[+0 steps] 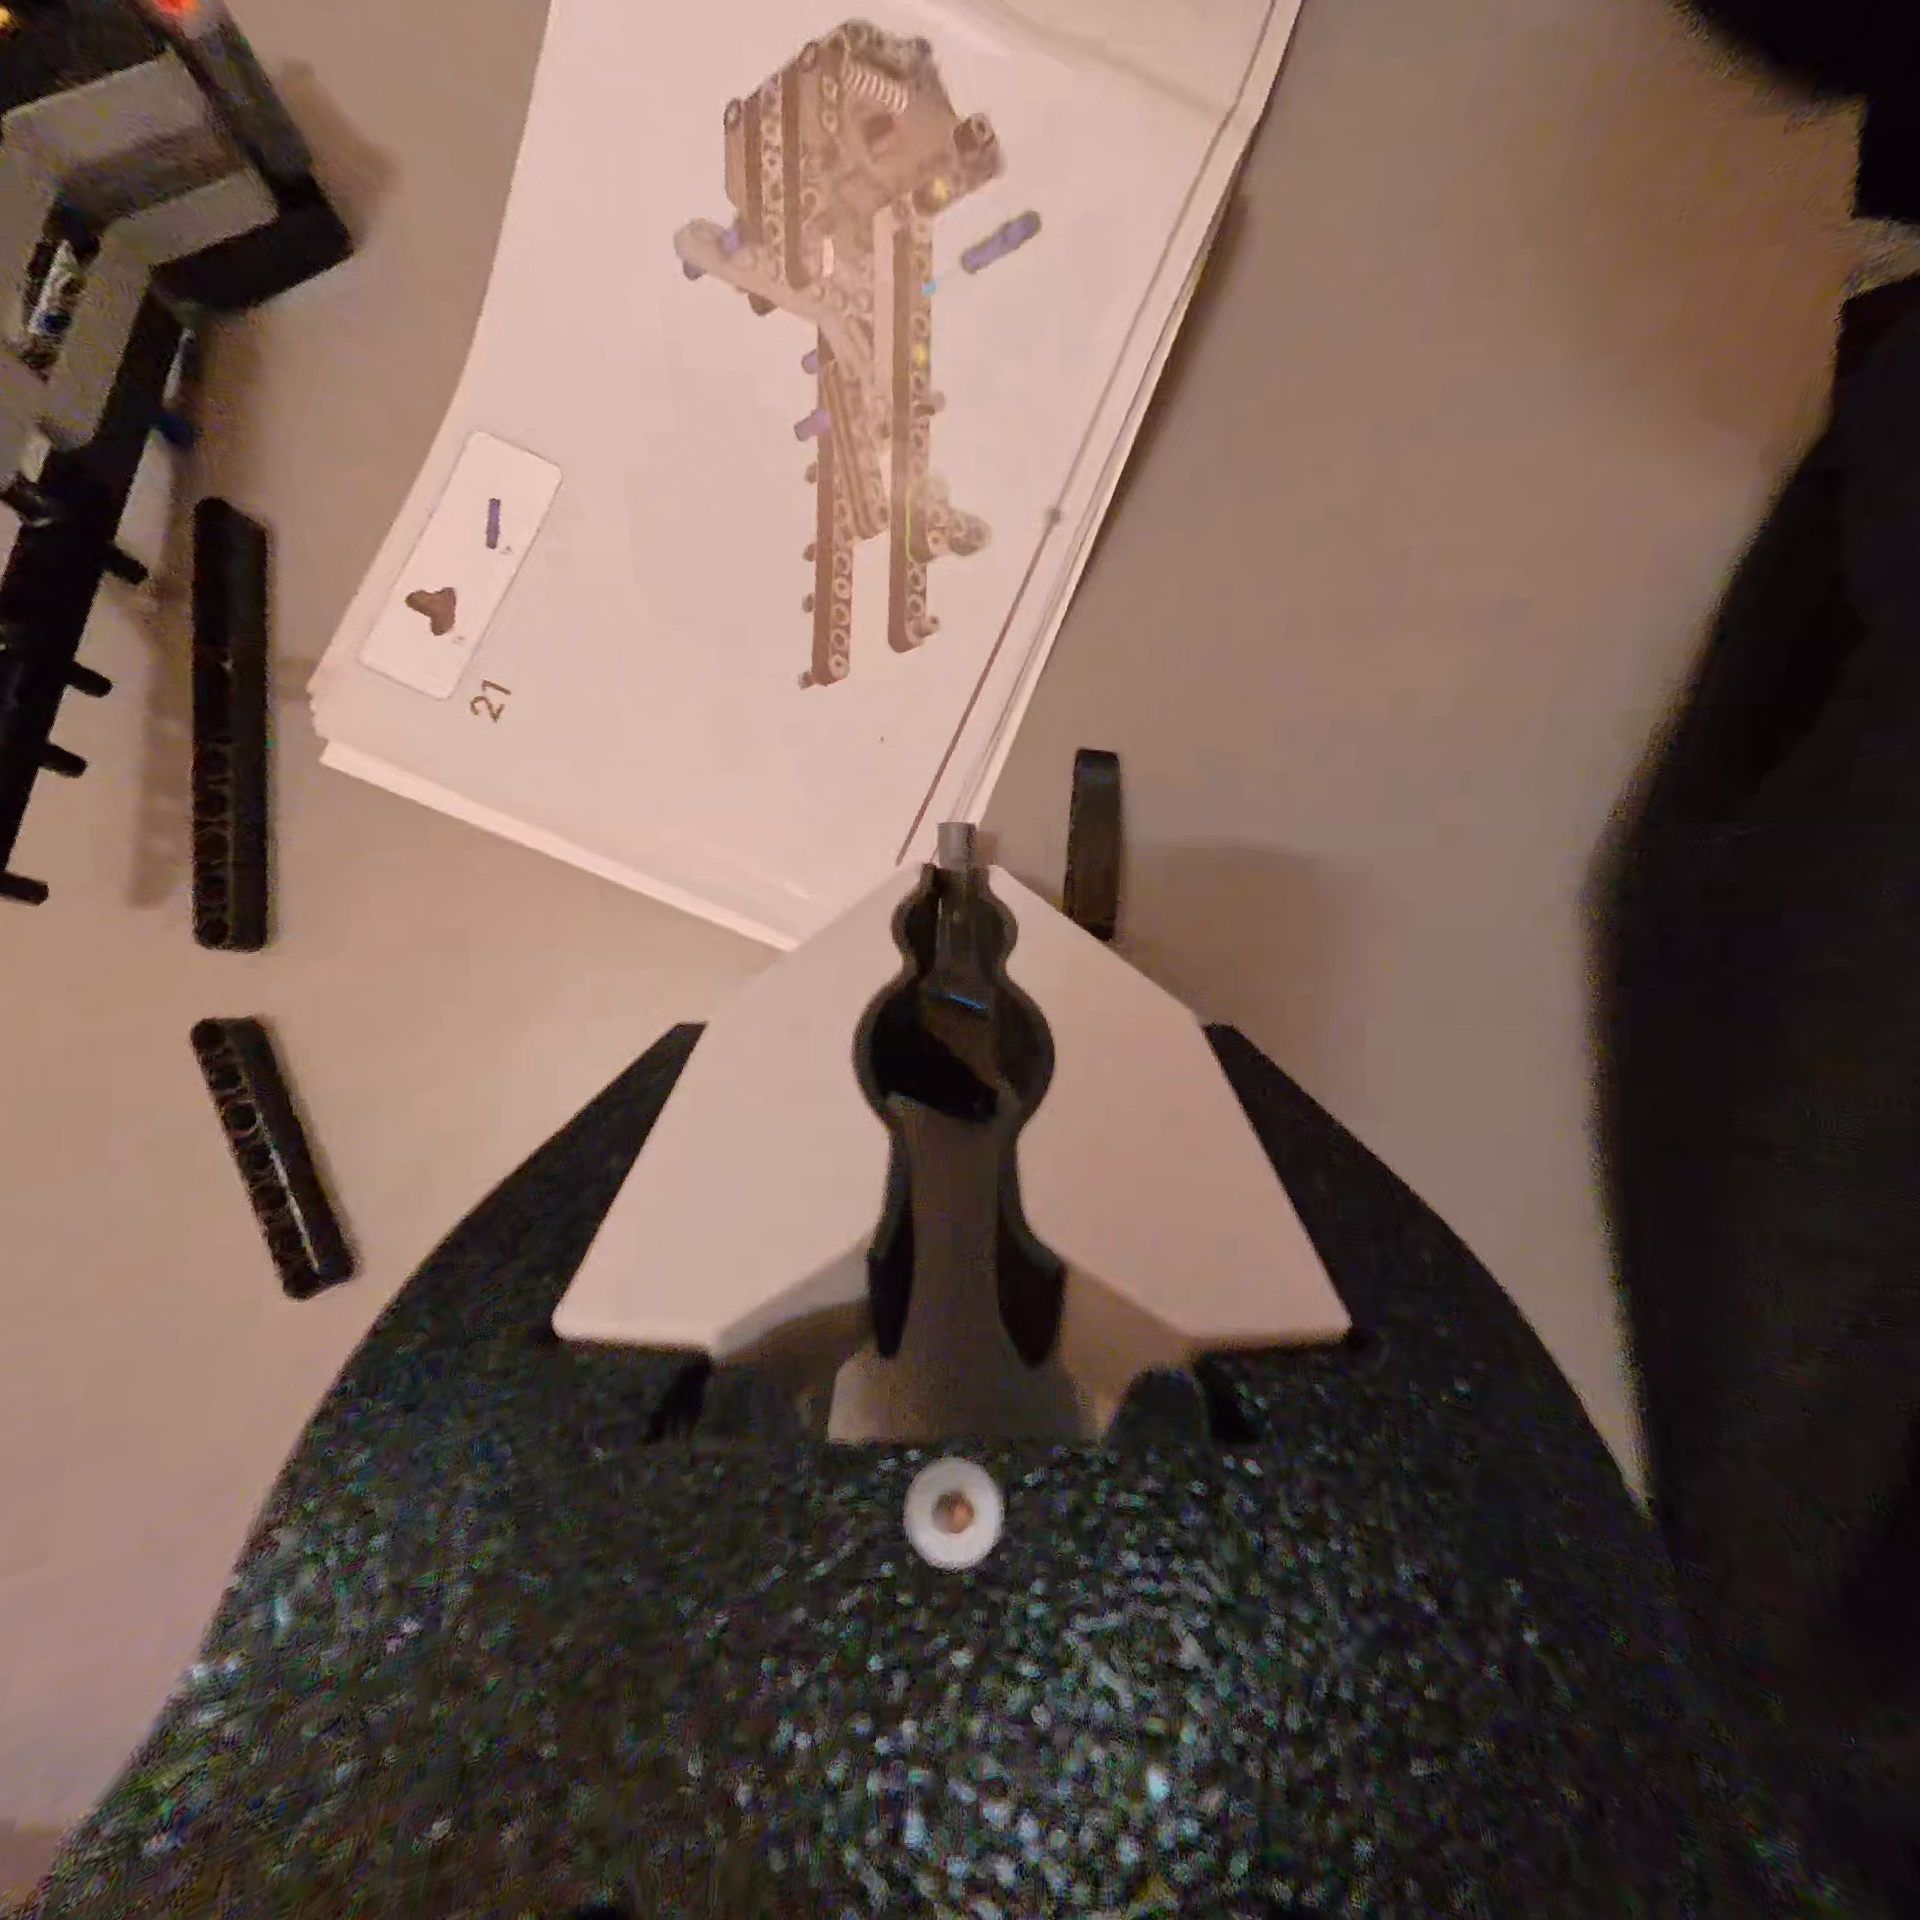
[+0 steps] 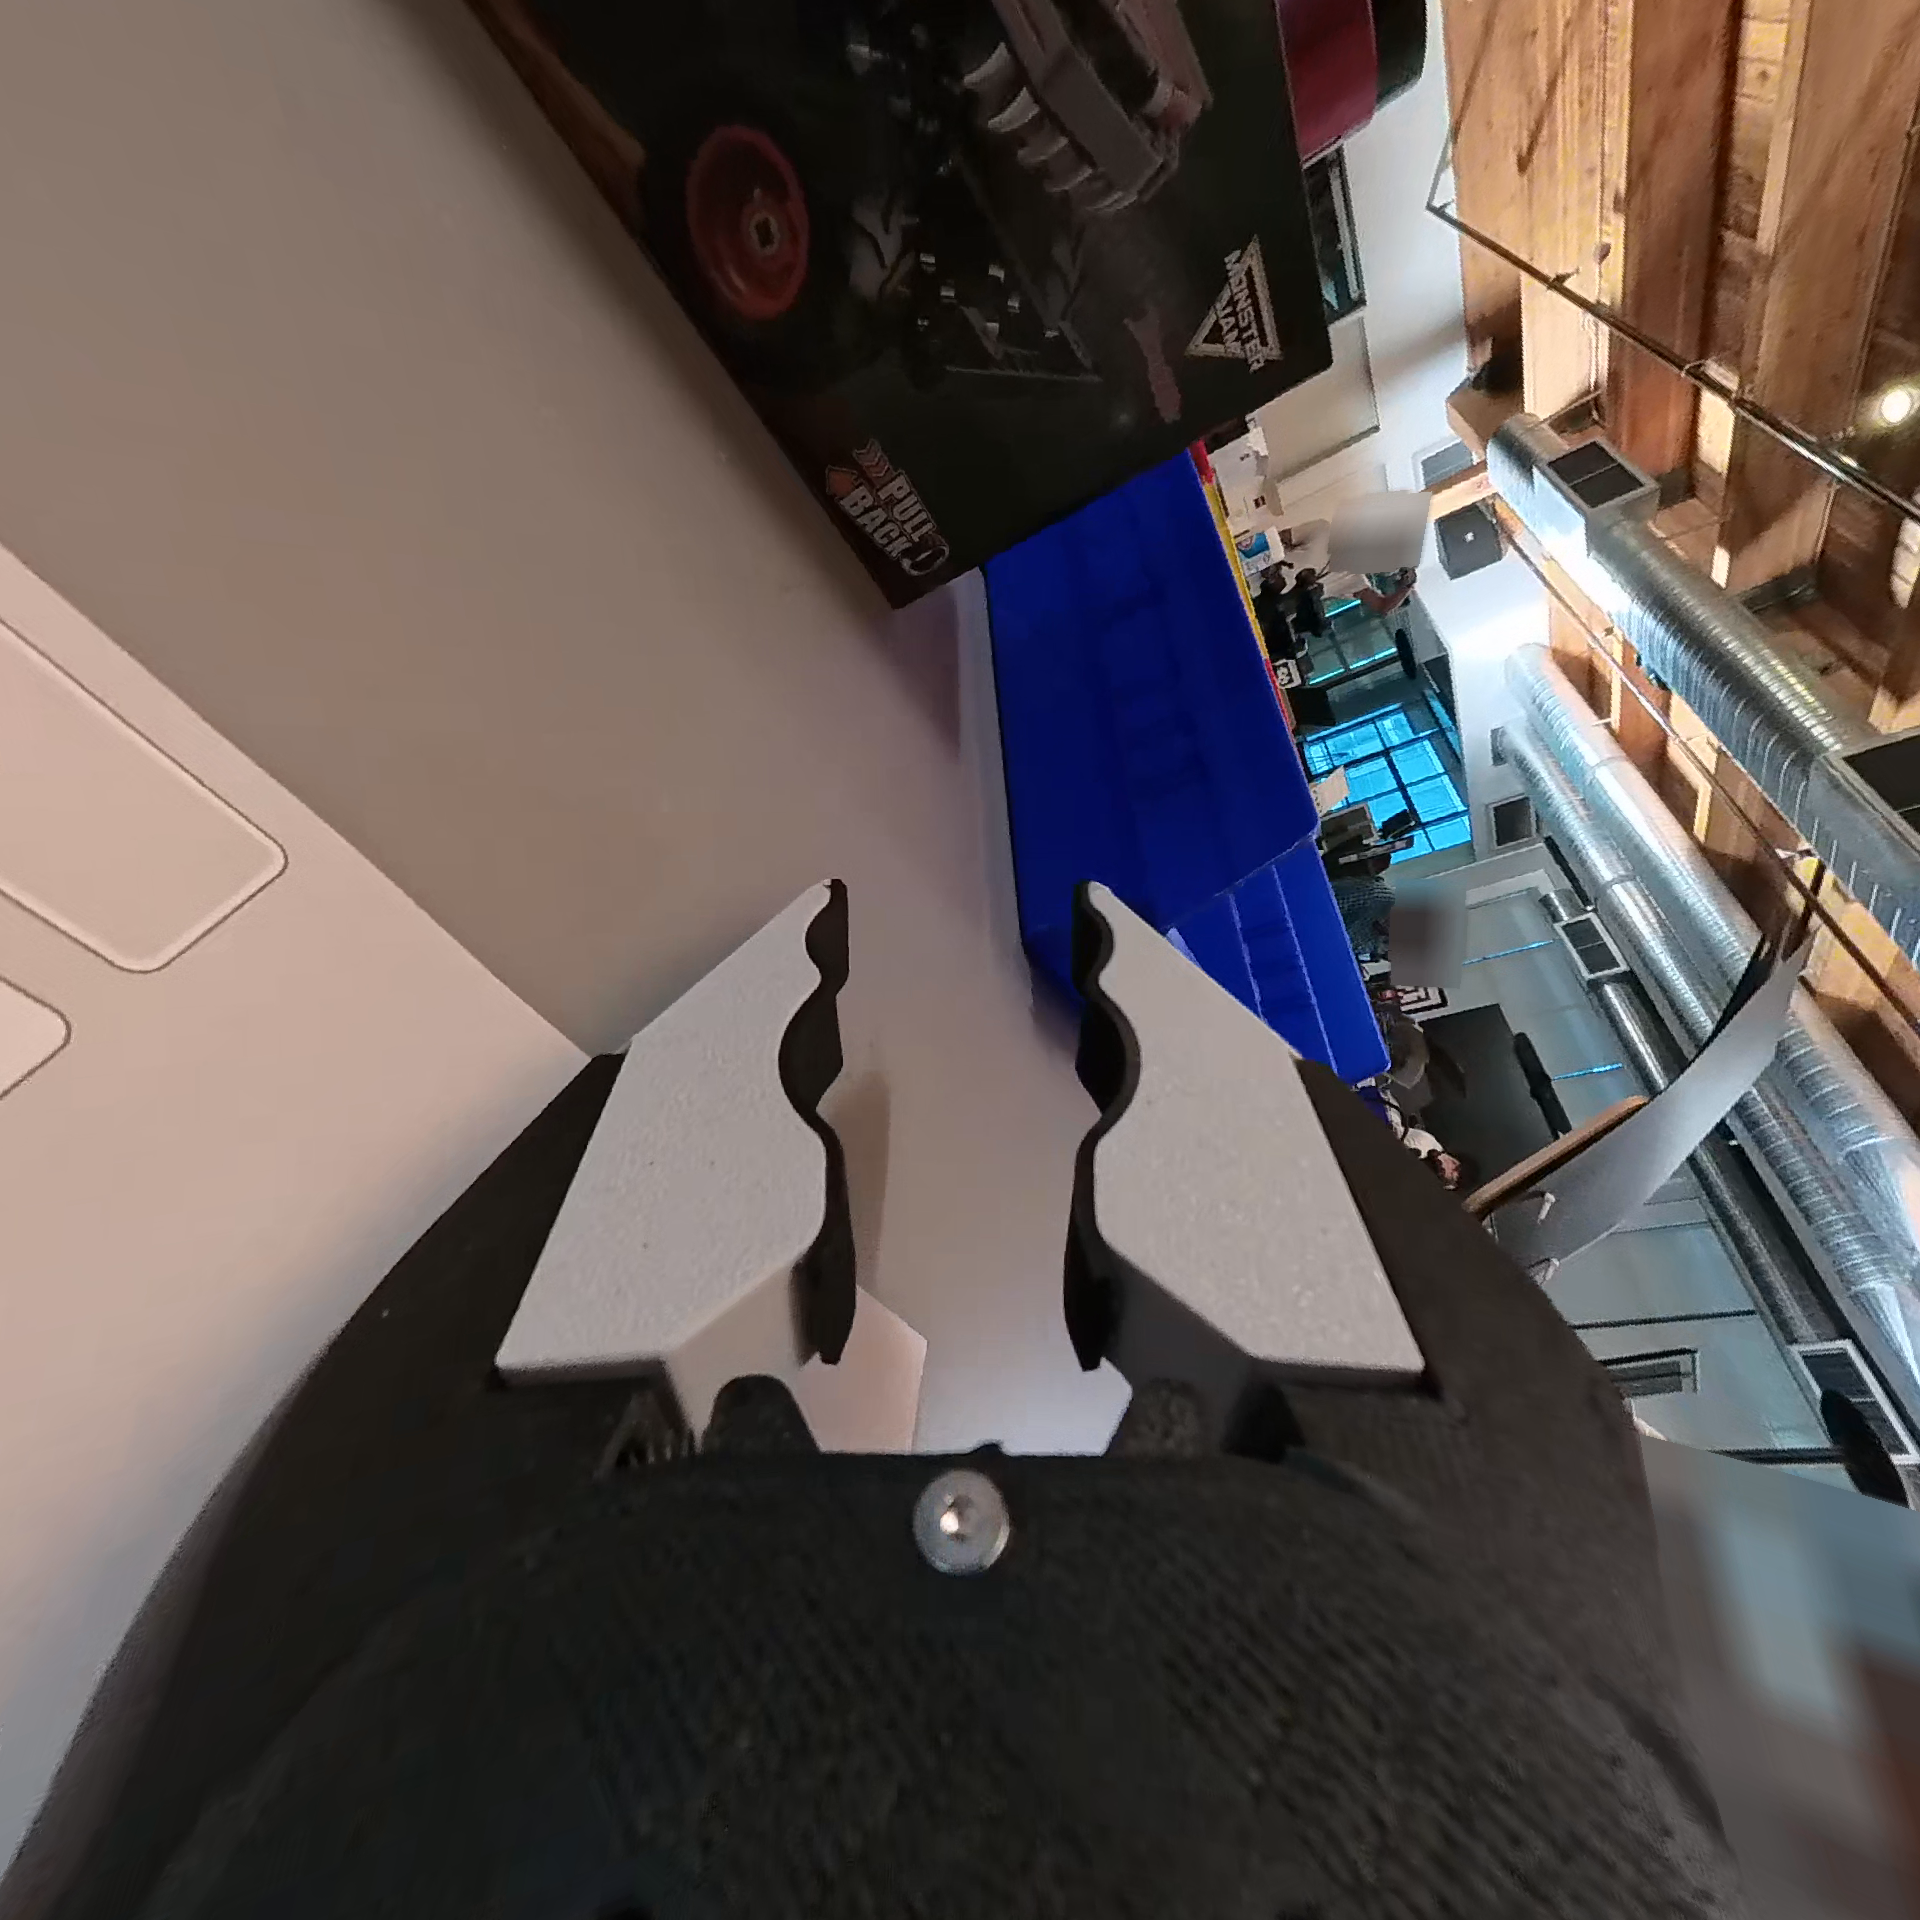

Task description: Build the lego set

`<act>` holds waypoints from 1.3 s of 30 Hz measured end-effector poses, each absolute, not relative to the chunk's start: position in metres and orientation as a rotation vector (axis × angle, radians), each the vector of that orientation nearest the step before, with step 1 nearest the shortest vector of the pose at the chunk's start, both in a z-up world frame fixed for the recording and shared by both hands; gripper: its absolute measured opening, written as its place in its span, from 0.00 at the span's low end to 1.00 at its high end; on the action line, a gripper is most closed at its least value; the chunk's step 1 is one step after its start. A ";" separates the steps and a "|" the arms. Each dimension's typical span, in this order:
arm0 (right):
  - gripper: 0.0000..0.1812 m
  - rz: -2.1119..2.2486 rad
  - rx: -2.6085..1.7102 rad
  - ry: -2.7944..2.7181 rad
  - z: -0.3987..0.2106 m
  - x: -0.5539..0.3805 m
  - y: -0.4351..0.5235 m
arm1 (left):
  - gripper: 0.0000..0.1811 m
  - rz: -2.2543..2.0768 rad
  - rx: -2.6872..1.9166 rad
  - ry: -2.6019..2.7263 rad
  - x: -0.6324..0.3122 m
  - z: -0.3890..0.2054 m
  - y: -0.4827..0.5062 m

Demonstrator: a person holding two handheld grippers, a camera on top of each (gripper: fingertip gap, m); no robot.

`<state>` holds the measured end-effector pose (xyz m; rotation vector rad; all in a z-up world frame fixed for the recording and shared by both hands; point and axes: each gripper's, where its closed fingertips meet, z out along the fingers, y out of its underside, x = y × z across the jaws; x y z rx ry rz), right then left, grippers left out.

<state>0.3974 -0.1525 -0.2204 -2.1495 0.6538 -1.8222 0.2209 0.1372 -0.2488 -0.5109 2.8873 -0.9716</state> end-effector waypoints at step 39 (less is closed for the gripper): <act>0.26 -1.791 -1.780 0.666 -0.164 0.376 -0.141 | 0.19 -1.270 -0.873 1.917 0.305 -0.077 0.272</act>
